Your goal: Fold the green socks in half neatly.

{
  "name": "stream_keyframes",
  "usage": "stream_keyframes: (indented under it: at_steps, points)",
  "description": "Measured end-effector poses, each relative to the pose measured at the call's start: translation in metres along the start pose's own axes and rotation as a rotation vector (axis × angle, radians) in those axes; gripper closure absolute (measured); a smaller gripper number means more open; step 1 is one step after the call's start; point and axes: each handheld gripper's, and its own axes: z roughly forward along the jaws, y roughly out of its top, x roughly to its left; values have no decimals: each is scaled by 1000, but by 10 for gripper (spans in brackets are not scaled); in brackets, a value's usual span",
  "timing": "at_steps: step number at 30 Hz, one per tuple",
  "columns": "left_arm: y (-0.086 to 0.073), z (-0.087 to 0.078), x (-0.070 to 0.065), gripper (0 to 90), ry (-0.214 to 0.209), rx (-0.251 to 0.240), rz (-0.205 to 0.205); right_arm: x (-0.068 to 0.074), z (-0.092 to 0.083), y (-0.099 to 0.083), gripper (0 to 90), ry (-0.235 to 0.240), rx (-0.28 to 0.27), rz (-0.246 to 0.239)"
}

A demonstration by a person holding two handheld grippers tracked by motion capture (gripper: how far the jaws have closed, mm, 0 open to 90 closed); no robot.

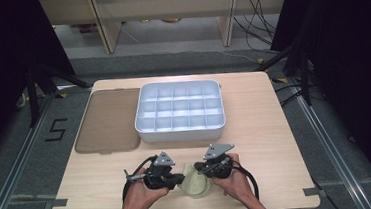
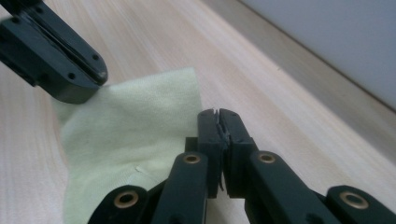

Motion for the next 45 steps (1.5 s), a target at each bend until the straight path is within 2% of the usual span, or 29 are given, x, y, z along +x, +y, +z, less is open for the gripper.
stream_keyframes:
  at_steps: [3,4,7,11,14,16,19,20,21,22,27,28,29,31,34,35,37,38,39,42,45]
  points:
    - [-1,0,-1,862,2,-5,-19,0,-7,1,882,0,-9,5]
    - [-1,0,-1,862,1,-6,-20,-1,-11,2,882,15,-17,8]
    - [0,-1,-1,862,3,-3,-8,3,-27,0,882,13,-34,10]
    - [1,-1,-3,861,3,-18,-16,6,-36,-6,881,31,-29,8]
    - [1,-3,-2,861,3,-15,-3,10,-40,-13,881,51,-4,13]
    - [2,-4,-1,861,7,-17,-3,13,-41,-17,881,61,5,26]
    - [1,-5,-1,861,6,-20,-5,15,-42,-18,881,81,4,16]
    - [1,-5,-2,861,8,-34,-21,16,-42,-18,882,83,4,7]
    - [1,-5,-2,861,8,-34,-21,16,-42,-18,882,83,4,7]
    - [0,-5,-2,861,7,-32,-17,19,-41,-19,881,96,12,8]
    - [0,-5,-2,861,10,-22,-7,24,-38,-20,881,99,24,-4]
    - [1,-6,-1,861,11,-20,1,24,-35,-20,881,102,33,-18]
    - [1,-6,-2,861,11,-21,-2,26,-35,-21,882,107,51,3]
    - [2,-6,-3,861,11,-22,-1,24,-34,-22,882,104,57,-7]
    - [3,-6,-4,861,10,-28,6,19,-32,-25,882,94,76,3]
    - [3,-6,-6,861,8,-42,-5,18,-32,-26,882,93,76,0]
    - [3,-6,-6,861,11,-42,-6,18,-32,-26,882,95,81,9]
    - [3,-7,-6,861,11,-28,17,17,-31,-27,882,94,86,9]
    - [3,-6,-7,861,17,-33,1,17,-31,-27,882,94,86,9]
    - [4,-7,-10,860,8,-33,26,18,-30,-28,881,93,100,9]
    - [5,-5,-13,860,7,-48,16,19,-29,-28,882,93,103,10]
